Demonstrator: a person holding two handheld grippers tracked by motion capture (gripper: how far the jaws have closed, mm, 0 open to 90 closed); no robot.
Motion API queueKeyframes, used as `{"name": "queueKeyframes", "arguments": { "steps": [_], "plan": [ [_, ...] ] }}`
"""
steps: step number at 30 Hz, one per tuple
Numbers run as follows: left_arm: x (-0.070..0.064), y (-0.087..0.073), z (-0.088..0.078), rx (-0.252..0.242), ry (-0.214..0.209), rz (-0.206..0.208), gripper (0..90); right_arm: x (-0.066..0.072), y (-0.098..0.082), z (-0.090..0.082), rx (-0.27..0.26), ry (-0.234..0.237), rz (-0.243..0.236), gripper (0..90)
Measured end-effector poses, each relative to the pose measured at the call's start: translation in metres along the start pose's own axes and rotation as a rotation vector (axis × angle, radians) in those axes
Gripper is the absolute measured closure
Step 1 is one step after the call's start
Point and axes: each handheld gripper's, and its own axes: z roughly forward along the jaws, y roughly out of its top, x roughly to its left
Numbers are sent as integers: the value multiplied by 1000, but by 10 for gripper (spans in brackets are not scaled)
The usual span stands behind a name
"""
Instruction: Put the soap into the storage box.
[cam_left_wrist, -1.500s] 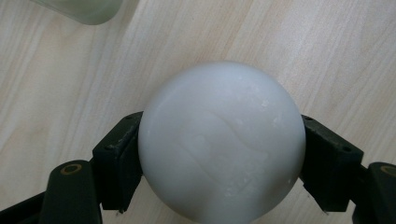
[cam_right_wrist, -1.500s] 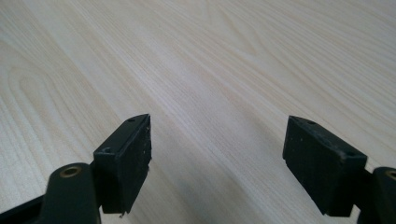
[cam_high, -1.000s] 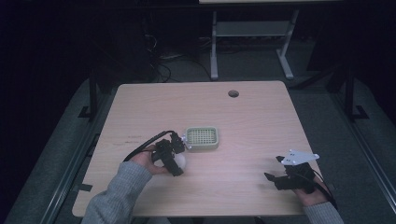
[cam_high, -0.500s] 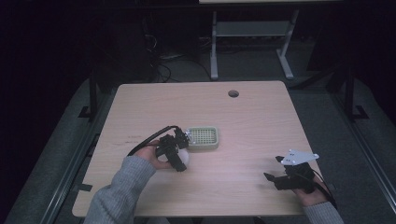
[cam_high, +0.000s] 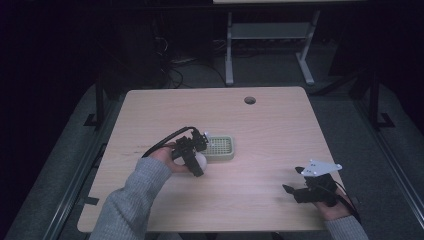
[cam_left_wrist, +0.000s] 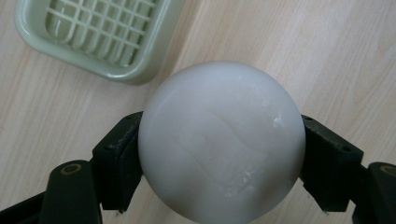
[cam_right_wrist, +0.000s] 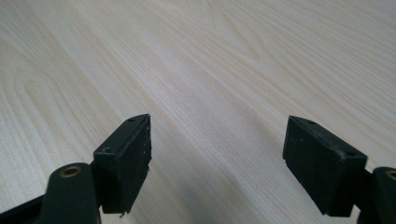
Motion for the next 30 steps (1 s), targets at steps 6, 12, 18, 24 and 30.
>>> {"name": "queueKeyframes", "arguments": {
  "steps": [6, 12, 18, 24, 30],
  "plan": [
    [6, 9, -1, 10, -3, -4, 238, 0, 0, -1, -5, 0, 3, 231],
    [13, 16, 0, 16, -3, -10, 238, -1, 0, -1, -8, 0, 3, 231],
    [17, 27, 0, 18, -5, -13, 238, 0, 0, -1, -12, 5, 15, 231],
    [23, 35, 1, 13, -5, -17, 238, -1, 0, -2, -13, 8, 29, 232],
    [28, 40, 5, 5, -20, -24, 238, -1, 0, -1, -16, 7, 23, 231]
  ]
}}
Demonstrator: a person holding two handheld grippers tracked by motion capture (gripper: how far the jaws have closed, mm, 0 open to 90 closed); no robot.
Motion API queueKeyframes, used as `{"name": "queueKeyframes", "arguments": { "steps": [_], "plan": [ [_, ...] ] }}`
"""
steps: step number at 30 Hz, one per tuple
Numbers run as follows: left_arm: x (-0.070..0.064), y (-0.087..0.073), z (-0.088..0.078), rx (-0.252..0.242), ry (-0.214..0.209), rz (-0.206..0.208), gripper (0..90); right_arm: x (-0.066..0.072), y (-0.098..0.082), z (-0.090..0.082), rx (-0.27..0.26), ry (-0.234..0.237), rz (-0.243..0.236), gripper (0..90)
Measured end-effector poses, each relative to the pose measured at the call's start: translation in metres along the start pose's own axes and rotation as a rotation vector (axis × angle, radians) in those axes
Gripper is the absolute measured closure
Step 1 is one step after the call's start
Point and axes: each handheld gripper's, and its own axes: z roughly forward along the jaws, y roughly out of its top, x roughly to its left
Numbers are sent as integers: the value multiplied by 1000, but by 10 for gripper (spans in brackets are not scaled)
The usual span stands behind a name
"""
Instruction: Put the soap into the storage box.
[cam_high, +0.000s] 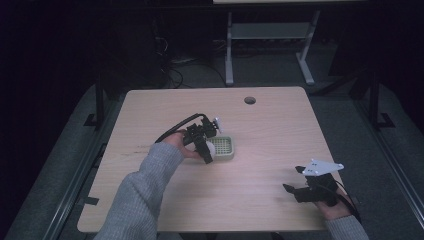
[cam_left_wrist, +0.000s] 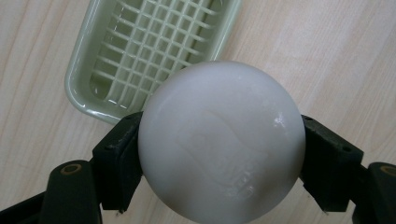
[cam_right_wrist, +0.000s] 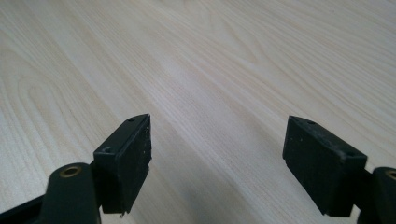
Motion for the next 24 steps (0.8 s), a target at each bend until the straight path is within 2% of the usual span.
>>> {"name": "queueKeyframes", "arguments": {
  "steps": [9, 16, 24],
  "plan": [
    [11, 4, 6, 22, -1, -24, 238, -1, 0, 0, -1, 2, 3, 232],
    [12, 13, 3, 8, 12, -13, 238, -1, 0, 0, -2, 4, 6, 231],
    [14, 22, 4, 15, 16, -12, 238, -2, 0, -1, -9, 3, 3, 231]
  ]
}}
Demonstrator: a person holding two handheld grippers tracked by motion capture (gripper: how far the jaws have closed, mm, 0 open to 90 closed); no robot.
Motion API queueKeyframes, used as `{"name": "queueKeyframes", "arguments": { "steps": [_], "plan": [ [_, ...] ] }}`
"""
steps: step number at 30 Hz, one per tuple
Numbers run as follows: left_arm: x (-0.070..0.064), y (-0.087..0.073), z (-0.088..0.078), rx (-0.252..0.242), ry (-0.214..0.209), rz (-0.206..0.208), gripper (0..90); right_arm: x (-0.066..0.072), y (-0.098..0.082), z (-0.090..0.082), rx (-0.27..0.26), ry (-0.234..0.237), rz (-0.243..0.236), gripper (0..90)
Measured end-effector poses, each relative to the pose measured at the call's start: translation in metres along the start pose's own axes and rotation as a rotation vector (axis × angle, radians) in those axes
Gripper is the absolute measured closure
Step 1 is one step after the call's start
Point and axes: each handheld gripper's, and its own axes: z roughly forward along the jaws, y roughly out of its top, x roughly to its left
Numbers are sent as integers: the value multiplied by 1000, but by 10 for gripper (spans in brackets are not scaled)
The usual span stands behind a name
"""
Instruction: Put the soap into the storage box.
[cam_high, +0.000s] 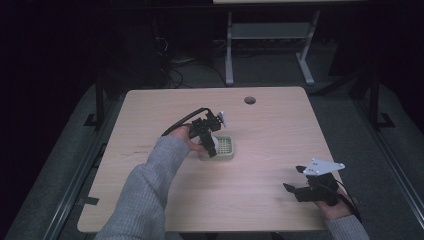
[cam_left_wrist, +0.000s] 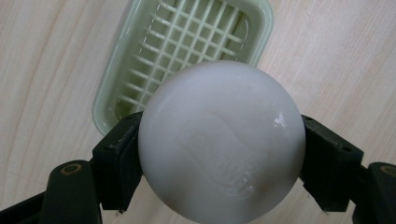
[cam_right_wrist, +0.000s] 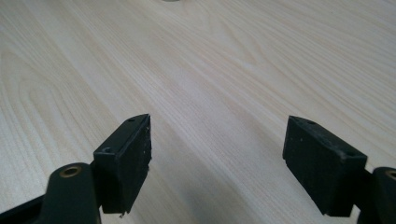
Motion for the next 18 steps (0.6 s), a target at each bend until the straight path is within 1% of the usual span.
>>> {"name": "queueKeyframes", "arguments": {
  "steps": [1, 3, 4, 6, 7, 10, 12, 18],
  "plan": [
    [0, 1, 0, -2, 1, -6, 238, 0, 0, 0, 0, -1, 0, 231],
    [2, 5, -1, 3, 4, 3, 238, 0, 0, 0, 1, 0, 0, 232],
    [3, 5, -1, -4, 1, -7, 238, 0, 0, 0, 2, -1, 0, 231],
    [5, 7, -1, -8, -2, -11, 238, 0, 0, 0, 1, -1, 0, 232],
    [5, 7, 0, -7, -4, -18, 238, 0, 0, 0, 1, -1, 0, 232],
    [8, 10, 2, 1, -2, -19, 238, 0, 0, 0, -1, 3, 3, 231],
    [8, 11, 3, 1, -4, -29, 238, -1, 0, 0, -1, 4, 3, 232],
    [11, 15, 7, 5, -5, -41, 238, -1, -1, 0, -1, 0, 1, 231]
  ]
}}
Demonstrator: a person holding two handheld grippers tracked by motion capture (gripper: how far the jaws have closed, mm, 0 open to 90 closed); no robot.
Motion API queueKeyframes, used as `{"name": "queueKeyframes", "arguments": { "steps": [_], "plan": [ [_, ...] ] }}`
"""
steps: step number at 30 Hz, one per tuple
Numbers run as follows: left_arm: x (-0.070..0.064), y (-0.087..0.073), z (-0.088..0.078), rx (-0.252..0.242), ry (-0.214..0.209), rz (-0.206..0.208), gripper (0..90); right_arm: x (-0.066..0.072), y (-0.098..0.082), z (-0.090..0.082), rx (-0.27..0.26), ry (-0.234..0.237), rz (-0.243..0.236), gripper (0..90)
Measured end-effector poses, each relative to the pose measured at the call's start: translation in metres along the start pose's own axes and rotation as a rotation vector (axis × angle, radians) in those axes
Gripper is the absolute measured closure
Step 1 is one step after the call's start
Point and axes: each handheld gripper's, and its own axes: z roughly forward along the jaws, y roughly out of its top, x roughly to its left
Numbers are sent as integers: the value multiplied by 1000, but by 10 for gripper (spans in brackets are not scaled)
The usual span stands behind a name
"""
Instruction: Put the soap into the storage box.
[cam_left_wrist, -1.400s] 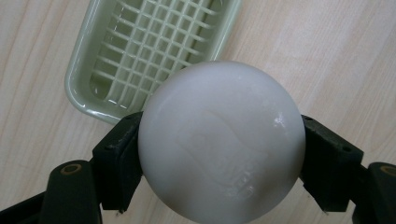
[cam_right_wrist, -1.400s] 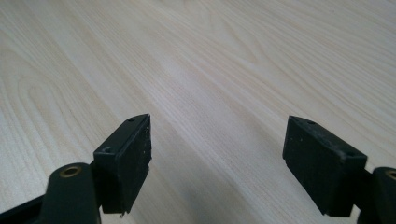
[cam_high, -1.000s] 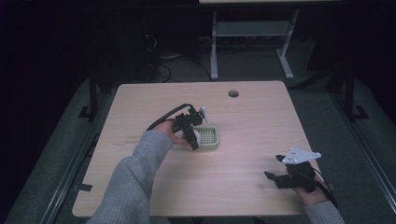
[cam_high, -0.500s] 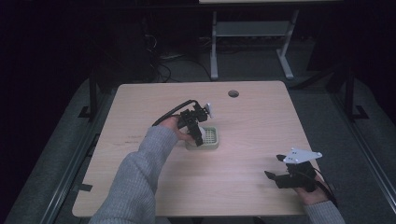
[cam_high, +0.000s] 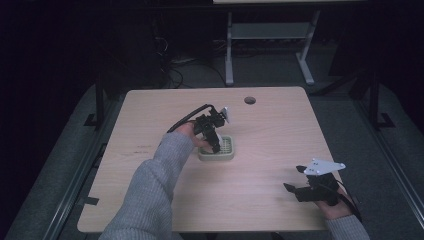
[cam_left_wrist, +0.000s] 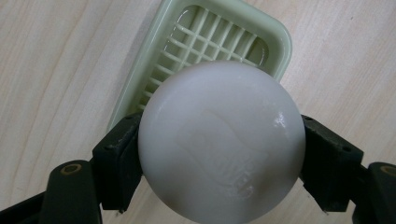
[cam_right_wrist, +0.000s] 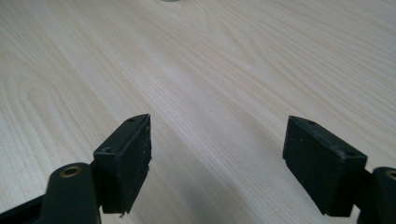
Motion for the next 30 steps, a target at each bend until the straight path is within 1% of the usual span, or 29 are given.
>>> {"name": "queueKeyframes", "arguments": {
  "steps": [3, 4, 6, 7, 9, 15, 16, 23, 28, 30],
  "plan": [
    [1, 2, 2, 7, 3, 1, 238, 0, 0, 0, -2, 3, 4, 232],
    [1, 2, 3, 2, 2, -4, 238, 0, 0, 0, -1, 4, 5, 232],
    [2, 4, 4, 11, -2, -6, 238, 0, 0, 0, 2, 5, 6, 231],
    [2, 4, 5, 4, -2, -13, 238, 0, 0, 0, 2, 5, 6, 231],
    [3, 5, 6, 11, -3, -15, 238, 0, 0, 0, 1, 4, 4, 232],
    [4, 8, 9, 4, -2, -26, 238, 0, 0, -1, 3, 4, 8, 232],
    [4, 8, 10, 11, -5, -27, 238, 0, 0, -1, 2, 5, 9, 232],
    [6, 10, 12, 14, -6, -34, 238, 0, 0, -1, 1, 3, 7, 231],
    [7, 11, 15, 19, -5, -46, 238, 0, -1, -1, 3, 4, 7, 231],
    [8, 11, 16, 20, -7, -43, 238, 0, -1, -1, 2, 3, 9, 232]
  ]
}}
